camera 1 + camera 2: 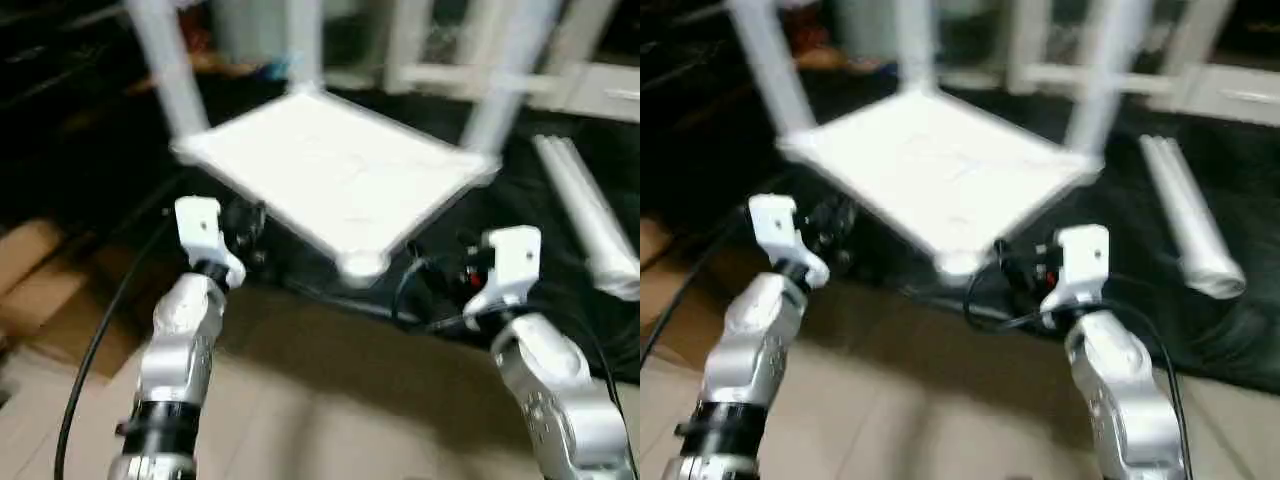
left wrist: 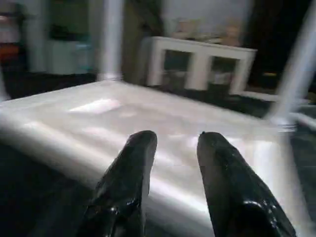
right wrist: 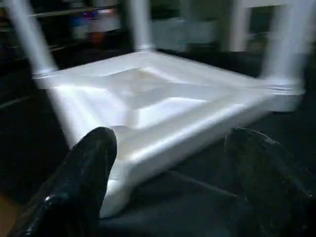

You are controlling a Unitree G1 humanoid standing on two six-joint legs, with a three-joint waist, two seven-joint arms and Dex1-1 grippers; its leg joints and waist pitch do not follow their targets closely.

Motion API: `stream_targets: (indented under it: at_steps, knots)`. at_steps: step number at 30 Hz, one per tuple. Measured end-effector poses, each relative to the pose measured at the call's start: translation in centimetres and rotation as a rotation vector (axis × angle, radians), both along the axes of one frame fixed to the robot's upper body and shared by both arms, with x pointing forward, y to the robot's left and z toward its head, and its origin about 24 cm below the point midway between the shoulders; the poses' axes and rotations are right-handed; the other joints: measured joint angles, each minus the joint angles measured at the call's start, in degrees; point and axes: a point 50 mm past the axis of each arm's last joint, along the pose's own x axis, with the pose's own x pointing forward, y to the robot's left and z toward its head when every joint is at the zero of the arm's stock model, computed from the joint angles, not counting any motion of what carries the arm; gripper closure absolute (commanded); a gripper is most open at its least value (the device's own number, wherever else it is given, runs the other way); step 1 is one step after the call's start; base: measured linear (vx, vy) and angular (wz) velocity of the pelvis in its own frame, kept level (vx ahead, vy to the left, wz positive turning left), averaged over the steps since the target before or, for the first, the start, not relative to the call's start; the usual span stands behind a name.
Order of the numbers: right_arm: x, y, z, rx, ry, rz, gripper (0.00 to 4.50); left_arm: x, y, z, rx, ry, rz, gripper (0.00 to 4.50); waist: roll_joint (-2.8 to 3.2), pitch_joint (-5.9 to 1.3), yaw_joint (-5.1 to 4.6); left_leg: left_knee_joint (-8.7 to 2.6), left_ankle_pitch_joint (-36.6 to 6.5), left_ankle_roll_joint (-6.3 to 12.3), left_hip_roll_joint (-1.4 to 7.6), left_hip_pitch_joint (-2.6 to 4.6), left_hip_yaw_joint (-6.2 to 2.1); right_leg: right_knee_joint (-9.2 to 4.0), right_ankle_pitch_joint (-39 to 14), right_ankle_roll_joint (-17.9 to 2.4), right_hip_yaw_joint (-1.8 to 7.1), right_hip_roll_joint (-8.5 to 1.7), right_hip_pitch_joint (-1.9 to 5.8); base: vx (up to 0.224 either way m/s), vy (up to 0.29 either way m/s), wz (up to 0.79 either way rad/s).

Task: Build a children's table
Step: Rotate leg to tighten, then pick table leg

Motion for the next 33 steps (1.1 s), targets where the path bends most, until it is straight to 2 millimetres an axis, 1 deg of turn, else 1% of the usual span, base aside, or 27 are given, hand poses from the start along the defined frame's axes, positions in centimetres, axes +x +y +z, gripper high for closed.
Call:
stream_targets:
  at_steps: [2,3,4,5,6,7,8,9,10,11,12,13,14,16,17,18,19,20,21,23,24,25,26,27,28,30,33]
  knots:
    - [0.2,-0.3,-0.3,-0.005,0.017,-0.009,0.60,-0.2,-0.4,0.1,0.008,0.004,-0.008,2.79,-0.45,0.16,-1.32,-0.07,-1.3,-1.41,0.77,2.10,1.22,0.81,0.0,-0.1,-0.65,-0.08,-0.20,0.106,-0.088,-0.84]
    - [0.2,-0.5,-0.5,-0.014,0.029,-0.011,0.60,-0.3,-0.6,0.0,0.005,0.012,-0.009,2.79,-0.41,0.11,-1.82,0.03,-2.3,-1.93,0.71,2.49,0.93,0.90,0.2,0.1,-0.54,0.12,-0.34,0.163,-0.068,-0.84]
    - [0.2,-0.9,-0.7,-0.037,0.044,-0.008,0.60,-0.3,-1.0,-0.1,0.015,0.021,-0.018,2.79,-0.33,0.04,-2.42,1.28,-3.9,-0.66,-0.14,1.21,-1.38,0.54,1.0,1.7,-0.09,0.85,0.11,0.232,-0.038,-0.56]
    - [0.1,-1.5,-0.9,-0.052,0.059,-0.021,0.60,-0.2,-1.9,0.2,0.016,0.014,-0.046,2.79,0.40,-0.30,-2.84,3.52,-4.9,1.46,-1.03,-0.12,-3.34,0.70,1.4,2.1,0.31,1.52,0.19,0.232,-0.038,-0.56]
    - [0.2,-2.2,-1.1,-0.073,0.074,-0.037,0.60,-0.2,-2.6,0.4,0.014,0.010,-0.067,2.79,0.19,-0.25,-3.28,6.95,-5.4,2.77,-2.27,-2.40,-5.29,0.92,1.4,2.1,0.55,1.81,0.40,0.224,-0.062,-0.13]
    - [0.2,-2.5,-1.2,-0.076,0.080,-0.045,0.60,-0.4,-2.8,0.3,0.015,0.014,-0.075,2.79,0.48,-0.37,-3.40,10.17,-5.3,3.18,-3.74,-5.64,-6.76,0.82,0.7,2.0,0.94,2.30,1.13,0.207,-0.053,-0.04]
    - [0.2,-2.3,-1.2,-0.071,0.078,-0.037,0.60,-0.4,-2.7,0.2,0.018,0.021,-0.069,2.79,0.90,-0.61,-3.29,10.17,-4.9,3.39,-4.42,-7.79,-7.54,0.45,0.3,1.9,0.72,2.66,1.71,0.207,-0.053,-0.04]
    - [0.2,-2.1,-1.2,-0.070,0.078,-0.028,0.60,-0.5,-2.5,0.1,0.021,0.029,-0.059,2.79,1.49,-0.85,-3.03,8.36,-4.0,3.77,-4.27,-9.64,-7.78,-0.11,-0.1,1.8,0.35,3.39,2.52,0.235,-0.020,-0.07]
    - [0.3,-1.9,-1.2,-0.068,0.077,-0.021,0.60,-0.5,-2.3,0.2,0.025,0.028,-0.051,2.79,2.68,-1.14,-2.88,4.25,-2.8,4.59,-3.67,-10.49,-7.89,-0.48,-0.6,1.7,-0.92,4.09,3.49,0.263,0.033,-0.03]
    - [0.3,-1.7,-1.2,-0.061,0.075,-0.013,0.60,-0.6,-2.0,0.5,0.034,0.020,-0.043,2.79,4.50,-0.81,-3.05,2.78,2.2,4.11,-2.30,-9.90,-8.77,-0.87,-1.7,2.1,-2.34,5.25,5.29,0.263,0.033,-0.03]
    - [0.4,-0.9,-1.3,-0.045,0.076,0.011,0.60,-0.7,-1.5,0.5,0.041,0.017,-0.029,2.79,4.47,-0.83,-3.41,3.12,3.3,2.84,-2.65,-8.88,-9.49,-0.02,-2.9,1.8,-2.57,5.17,6.17,0.278,0.059,-0.14]
    - [0.4,-0.2,-1.2,-0.041,0.071,0.038,0.60,-0.6,-0.7,0.6,0.050,0.021,0.003,2.79,3.07,-0.79,-4.72,3.10,2.3,2.94,-4.04,-8.20,-9.95,2.49,-4.6,0.4,-1.62,4.53,5.68,0.289,0.029,-0.05]
    - [0.4,-0.3,-1.2,-0.050,0.072,0.037,0.60,-0.6,-0.5,0.5,0.047,0.028,0.013,2.79,2.40,-0.91,-5.20,2.68,2.0,3.34,-4.78,-7.56,-9.95,4.42,-4.7,0.8,-0.49,4.28,4.49,0.289,0.029,-0.05]
    - [0.5,-0.5,-1.0,-0.068,0.066,0.030,0.60,-0.7,-0.5,0.3,0.047,0.041,0.015,2.79,2.33,-0.95,-6.22,2.28,1.1,3.79,-5.34,-6.50,-9.95,6.62,-4.1,2.5,-0.15,4.15,2.04,0.286,-0.028,-0.08]
    - [0.6,-0.8,-0.9,-0.094,0.065,0.020,0.60,-0.7,-0.6,0.3,0.044,0.042,0.012,2.79,1.27,-1.28,-7.45,1.56,0.4,4.01,-6.64,-5.09,-10.07,7.15,-3.0,5.6,1.31,3.41,-1.43,0.273,-0.047,-0.19]
    - [0.6,-1.1,-0.9,-0.109,0.066,0.007,0.60,-0.6,-0.8,0.5,0.043,0.040,0.007,2.79,0.10,-1.42,-8.01,1.28,-0.2,4.02,-7.70,-4.17,-9.99,5.80,-2.1,6.6,2.75,2.79,-3.00,0.233,-0.096,-0.21]
    - [0.6,-1.8,-1.0,-0.136,0.073,-0.023,0.60,-0.5,-1.3,0.7,0.043,0.035,-0.011,2.79,-1.79,-1.47,-8.23,2.21,-1.5,3.97,-8.95,-3.99,-9.72,4.64,1.1,3.2,4.30,1.87,-3.38,0.244,-0.134,0.00]
    - [0.7,-3.0,-1.2,-0.161,0.099,-0.071,0.60,-0.5,-2.5,0.7,0.029,0.041,-0.059,2.79,-1.31,-1.72,-7.92,5.82,-2.1,7.79,-8.77,-5.59,-9.76,4.76,0.6,2.8,4.48,2.70,-2.82,0.244,-0.134,0.00]
    - [1.0,-3.9,-1.4,-0.180,0.127,-0.114,0.60,-0.7,-3.4,0.8,0.024,0.039,-0.111,2.79,-1.37,-1.73,-6.97,8.02,-1.4,8.42,-8.61,-6.78,-9.53,4.51,0.4,2.6,4.63,3.10,-2.22,0.227,-0.118,-0.01]
    - [1.8,-5.1,-0.4,-0.181,0.130,-0.160,0.60,-0.9,-3.6,1.1,0.022,0.028,-0.182,2.79,-1.00,-1.92,-5.49,5.13,2.2,6.00,-8.39,-8.72,-8.71,4.13,0.6,2.2,2.83,3.70,-1.92,0.066,-0.048,-0.17]
    - [2.3,-5.6,0.6,-0.161,0.114,-0.172,0.43,-1.0,-3.4,1.3,0.020,0.019,-0.210,2.78,0.00,-2.16,-4.16,1.48,4.6,5.25,-7.67,-9.82,-8.78,4.02,0.6,2.0,0.59,4.66,-1.92,-0.139,-0.004,-0.32]
    - [2.5,-5.8,1.1,-0.150,0.106,-0.176,0.27,-1.1,-3.2,1.4,0.018,0.020,-0.226,2.77,0.43,-2.21,-3.11,1.55,5.4,3.90,-6.80,-10.62,-8.88,3.83,0.7,1.8,-0.52,5.24,-1.77,-0.153,0.004,-0.49]
    - [2.8,-6.0,1.6,-0.148,0.111,-0.166,0.24,-1.4,-2.7,1.1,0.027,0.034,-0.248,2.77,0.63,-2.18,-2.57,2.30,5.1,4.35,-5.73,-10.97,-9.41,3.83,0.7,2.0,-1.39,5.32,-1.73,-0.099,0.012,-0.32]
    - [3.1,-6.3,2.0,-0.161,0.116,-0.158,0.14,-1.7,-2.4,0.7,0.031,0.054,-0.267,2.77,0.64,-2.17,-2.52,2.44,4.9,4.58,-5.81,-10.87,-9.51,3.99,0.6,2.4,-0.93,5.16,-1.83,0.000,0.000,0.00]
    - [3.3,-7.0,2.6,-0.193,0.119,-0.166,0.06,-1.9,-2.0,0.3,0.039,0.080,-0.285,2.77,0.52,-2.14,-2.40,2.50,4.8,4.63,-6.12,-10.79,-9.13,3.29,0.3,2.5,1.13,4.59,-1.65,-0.013,0.068,0.08]
    - [3.7,-9.2,3.0,-0.247,0.170,-0.195,0.06,-2.3,-1.9,0.1,0.047,0.097,-0.318,2.77,0.56,-2.08,-1.20,2.32,4.9,4.86,-6.24,-10.64,-8.20,2.83,0.7,2.7,0.77,3.18,-1.27,-0.030,0.078,0.06]
    - [3.8,-11.8,2.8,-0.274,0.265,-0.210,0.06,-2.7,-2.7,0.2,0.065,0.105,-0.389,2.77,0.63,-1.91,0.22,2.36,4.8,4.68,-5.22,-9.95,-6.27,1.96,1.4,2.2,0.67,2.96,-0.23,-0.066,0.069,0.04]
